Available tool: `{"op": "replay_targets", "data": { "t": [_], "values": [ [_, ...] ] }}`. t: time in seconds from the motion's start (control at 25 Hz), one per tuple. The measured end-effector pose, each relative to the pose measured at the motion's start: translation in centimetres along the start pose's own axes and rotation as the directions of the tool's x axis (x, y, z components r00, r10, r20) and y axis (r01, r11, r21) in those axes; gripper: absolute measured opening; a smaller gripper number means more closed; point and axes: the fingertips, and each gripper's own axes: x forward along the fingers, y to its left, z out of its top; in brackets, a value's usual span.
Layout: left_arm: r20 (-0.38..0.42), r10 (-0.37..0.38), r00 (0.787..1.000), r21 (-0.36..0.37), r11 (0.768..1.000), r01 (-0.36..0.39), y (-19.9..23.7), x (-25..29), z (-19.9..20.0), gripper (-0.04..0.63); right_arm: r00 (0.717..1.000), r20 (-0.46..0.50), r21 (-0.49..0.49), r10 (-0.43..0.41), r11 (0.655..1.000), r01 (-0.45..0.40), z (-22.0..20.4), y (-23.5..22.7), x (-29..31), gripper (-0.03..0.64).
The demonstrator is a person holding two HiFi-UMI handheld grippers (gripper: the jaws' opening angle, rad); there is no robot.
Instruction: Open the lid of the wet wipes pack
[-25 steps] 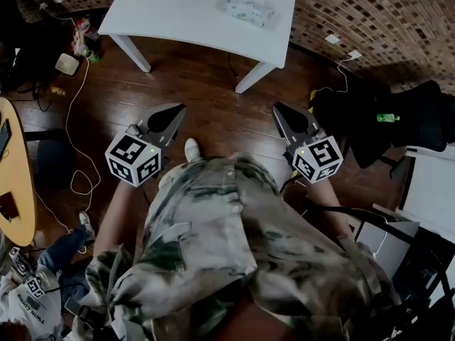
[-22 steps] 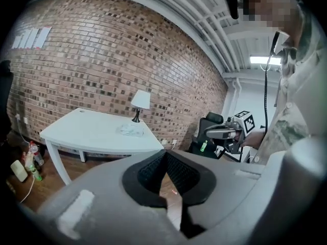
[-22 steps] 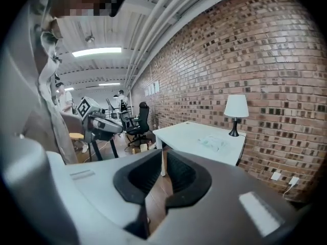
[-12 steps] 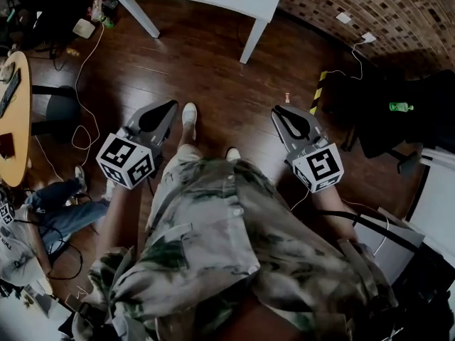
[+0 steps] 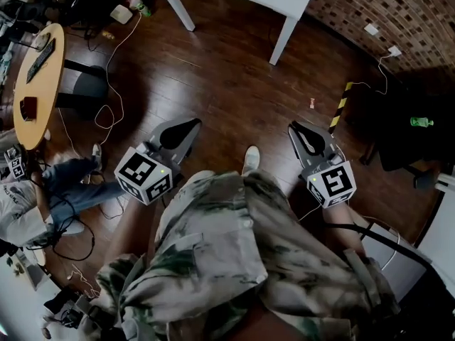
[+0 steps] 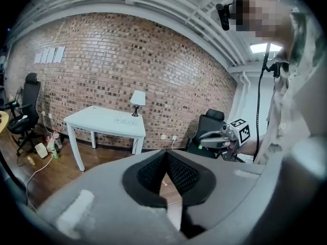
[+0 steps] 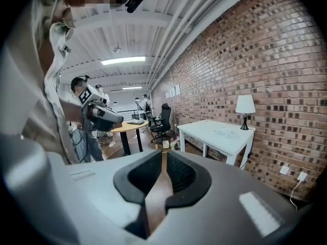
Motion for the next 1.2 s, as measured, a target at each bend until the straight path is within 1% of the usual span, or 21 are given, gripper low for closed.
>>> {"op": "replay_targets", "data": {
  "t": [0.16, 0.36, 0.48, 0.6, 0.68, 0.84, 0.92, 1.04, 1.2],
  "values": [
    [0.045, 0.013, 0.999, -0.011, 1.0, -0.013, -0.7, -4.8, -0.6, 0.002, 0.999, 0.011, -0.032, 0.045, 0.998, -0.044, 1.7, 4.0, 1.4, 0.037],
    [0.088, 0.026, 0.996, -0.039, 0.999, -0.023, 0.4, -15.4, -4.1, 0.002, 0.996, 0.005, -0.082, 0.084, 0.993, -0.083, 3.4, 13.0, 3.9, 0.037],
    [0.104, 0.023, 0.994, -0.036, 0.999, -0.019, 1.6, -21.4, -6.3, 0.002, 0.997, -0.009, -0.111, 0.076, 0.991, -0.077, 4.0, 18.9, 5.1, 0.038],
    [0.105, 0.011, 0.994, -0.034, 0.999, -0.007, 2.1, -27.0, -8.6, 0.002, 0.998, -0.001, -0.095, 0.068, 0.993, -0.068, 4.4, 25.2, 5.4, 0.038],
    [0.11, -0.014, 0.994, -0.03, 0.999, 0.017, 1.8, -29.8, -9.8, 0.002, 0.999, 0.012, -0.085, 0.048, 0.995, -0.047, 4.6, 28.7, 4.8, 0.038],
    [0.106, -0.106, 0.989, 0.006, 0.994, 0.106, 0.8, -31.9, -11.9, 0.002, 0.998, 0.021, -0.068, -0.052, 0.996, 0.053, 4.5, 33.4, 2.0, 0.038],
    [0.103, -0.149, 0.983, 0.022, 0.989, 0.148, -0.3, -32.2, -12.6, 0.002, 0.996, 0.009, -0.074, -0.085, 0.994, 0.086, 4.3, 35.3, -0.1, 0.038],
    [0.106, -0.204, 0.973, 0.047, 0.979, 0.199, -2.4, -32.1, -12.1, 0.002, 0.992, 0.0, -0.077, -0.125, 0.989, 0.124, 4.3, 36.6, -3.0, 0.038],
    [0.11, -0.259, 0.96, 0.06, 0.966, 0.253, -5.4, -31.8, -11.8, 0.002, 0.986, 0.009, -0.085, -0.164, 0.983, 0.164, 3.9, 37.7, -6.0, 0.04]
  ]
}}
